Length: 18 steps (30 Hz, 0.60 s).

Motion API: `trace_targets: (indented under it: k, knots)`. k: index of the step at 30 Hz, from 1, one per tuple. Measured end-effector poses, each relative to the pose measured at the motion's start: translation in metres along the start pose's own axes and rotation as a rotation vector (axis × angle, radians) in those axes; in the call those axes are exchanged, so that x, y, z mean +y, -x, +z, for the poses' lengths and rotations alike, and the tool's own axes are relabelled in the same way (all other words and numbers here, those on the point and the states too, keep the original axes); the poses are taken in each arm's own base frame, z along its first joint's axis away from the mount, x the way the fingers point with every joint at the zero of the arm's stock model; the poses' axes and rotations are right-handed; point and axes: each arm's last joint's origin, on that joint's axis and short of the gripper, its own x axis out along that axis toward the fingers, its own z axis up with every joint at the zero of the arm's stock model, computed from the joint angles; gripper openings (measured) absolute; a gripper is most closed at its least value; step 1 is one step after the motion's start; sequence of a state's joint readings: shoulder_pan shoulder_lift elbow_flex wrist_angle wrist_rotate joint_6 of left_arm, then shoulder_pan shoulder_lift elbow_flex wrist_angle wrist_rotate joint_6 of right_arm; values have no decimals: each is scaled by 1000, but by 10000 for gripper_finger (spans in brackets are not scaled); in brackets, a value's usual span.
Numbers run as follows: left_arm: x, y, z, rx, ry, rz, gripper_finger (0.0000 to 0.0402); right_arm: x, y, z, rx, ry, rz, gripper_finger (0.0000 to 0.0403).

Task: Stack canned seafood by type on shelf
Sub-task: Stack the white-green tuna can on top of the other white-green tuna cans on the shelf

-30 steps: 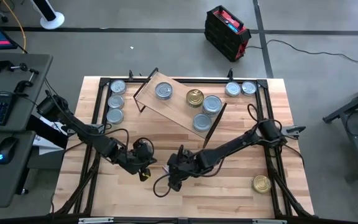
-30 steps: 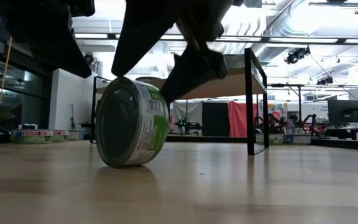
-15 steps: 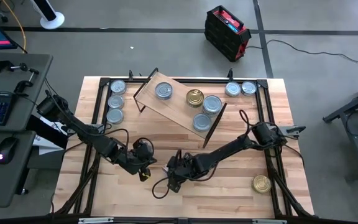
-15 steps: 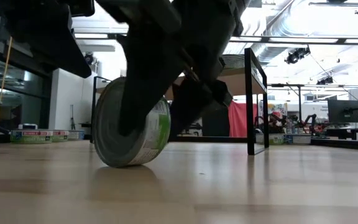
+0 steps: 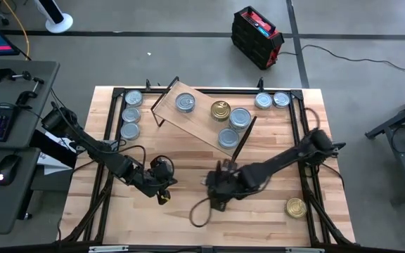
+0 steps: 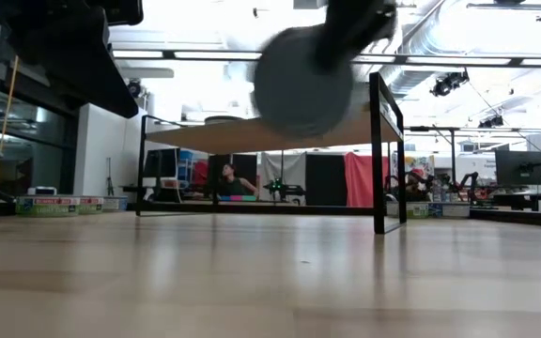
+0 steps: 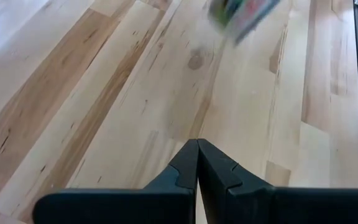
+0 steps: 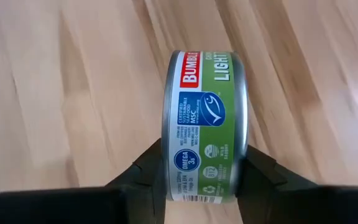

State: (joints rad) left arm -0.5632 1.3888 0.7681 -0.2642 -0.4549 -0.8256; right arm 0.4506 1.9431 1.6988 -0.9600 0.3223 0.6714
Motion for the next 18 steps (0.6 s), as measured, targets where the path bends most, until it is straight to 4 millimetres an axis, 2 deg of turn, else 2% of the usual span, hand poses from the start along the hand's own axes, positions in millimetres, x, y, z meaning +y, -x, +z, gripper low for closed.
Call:
trace_targets:
  k: [2, 5, 9, 11, 14, 18]
  knots:
    - [0, 0, 0, 0, 0, 0, 0, -5, 15, -19, 30, -15, -10, 114]
    - [0, 0, 0, 0, 8, 1, 0, -20, 37, -58, 69, -127, -22, 114]
    - [0, 0, 0, 0, 20, 0, 0, -47, 65, -114, 28, -394, -5, 114]
    - [0, 0, 0, -1, 21, -1, 0, -60, 75, -132, -69, -561, 44, 114]
    - [0, 0, 0, -1, 37, -1, 0, -76, 89, -136, -332, -799, 211, 114]
    - [0, 0, 0, -2, 51, -1, 0, -93, 102, -123, -656, -995, 407, 114]
